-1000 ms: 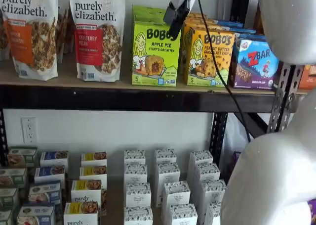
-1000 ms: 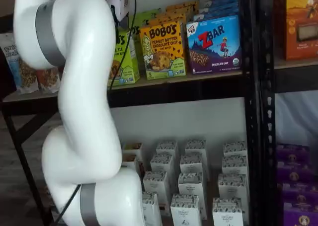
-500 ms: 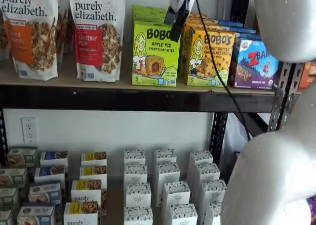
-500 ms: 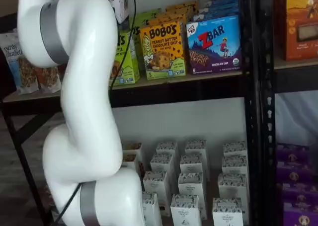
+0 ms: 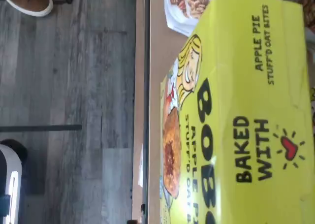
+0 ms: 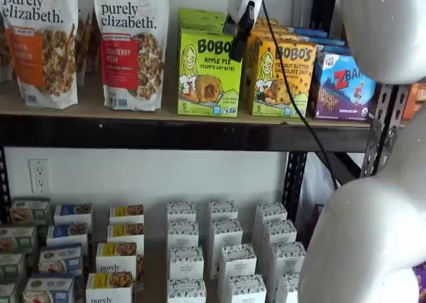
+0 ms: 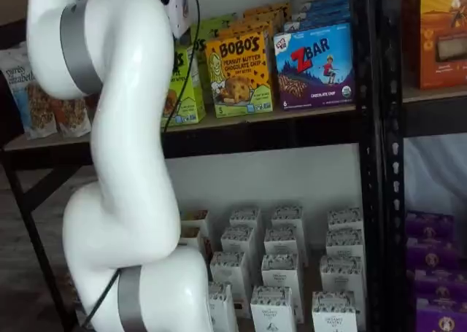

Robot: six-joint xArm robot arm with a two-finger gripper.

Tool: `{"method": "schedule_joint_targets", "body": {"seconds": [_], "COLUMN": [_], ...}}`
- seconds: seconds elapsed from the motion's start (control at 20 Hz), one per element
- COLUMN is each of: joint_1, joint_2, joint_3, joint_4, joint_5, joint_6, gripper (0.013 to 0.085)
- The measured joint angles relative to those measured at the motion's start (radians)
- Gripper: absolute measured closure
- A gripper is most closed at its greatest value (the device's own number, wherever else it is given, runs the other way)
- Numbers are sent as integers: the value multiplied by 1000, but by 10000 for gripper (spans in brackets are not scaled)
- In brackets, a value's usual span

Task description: Pick the green box on the top shelf, the fourth from the left

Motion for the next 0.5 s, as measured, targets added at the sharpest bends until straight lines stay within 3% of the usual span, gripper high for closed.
{"method": "schedule_joint_targets", "body": {"seconds": [0.5], "joint_1": [11], "joint_2": [-5], "joint_3": [20], "joint_4": [-9], "joint_5": [-14], "joint_6": [7], "gripper": [130]}}
